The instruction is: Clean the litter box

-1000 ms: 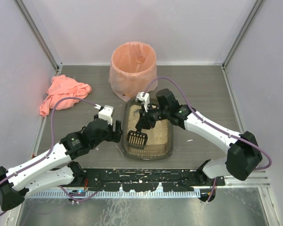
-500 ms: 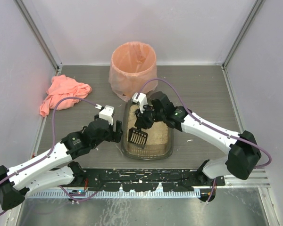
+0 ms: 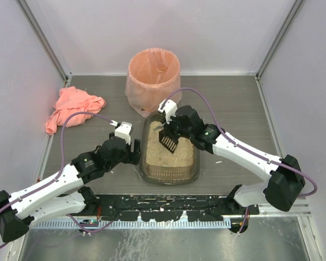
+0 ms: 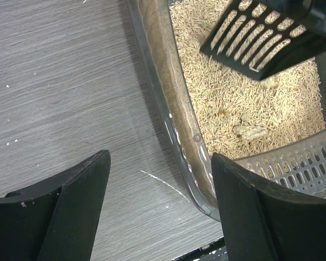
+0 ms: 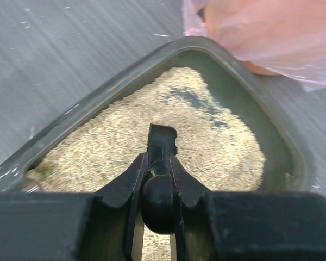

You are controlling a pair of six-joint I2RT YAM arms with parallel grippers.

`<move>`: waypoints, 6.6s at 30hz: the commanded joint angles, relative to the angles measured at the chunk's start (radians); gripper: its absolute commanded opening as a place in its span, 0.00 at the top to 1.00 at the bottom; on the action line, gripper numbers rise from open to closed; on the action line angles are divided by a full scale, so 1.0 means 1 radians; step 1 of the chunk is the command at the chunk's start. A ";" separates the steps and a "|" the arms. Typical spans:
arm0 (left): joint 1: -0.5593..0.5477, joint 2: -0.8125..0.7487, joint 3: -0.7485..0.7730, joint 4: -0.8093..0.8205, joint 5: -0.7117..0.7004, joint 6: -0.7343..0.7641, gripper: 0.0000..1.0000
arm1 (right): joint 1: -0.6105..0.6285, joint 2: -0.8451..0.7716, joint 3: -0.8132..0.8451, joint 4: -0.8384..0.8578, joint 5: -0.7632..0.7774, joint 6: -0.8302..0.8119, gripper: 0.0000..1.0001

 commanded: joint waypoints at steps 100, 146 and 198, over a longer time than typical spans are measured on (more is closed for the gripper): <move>0.010 0.070 -0.010 0.096 0.046 0.008 0.24 | 0.081 -0.015 0.036 0.071 0.333 -0.172 0.99; 0.011 0.072 -0.002 0.108 0.079 0.005 0.24 | 0.049 0.176 0.206 -0.242 0.551 0.438 0.99; 0.012 0.010 0.018 0.023 0.080 0.007 0.25 | 0.039 -0.136 -0.408 0.387 0.394 1.073 0.99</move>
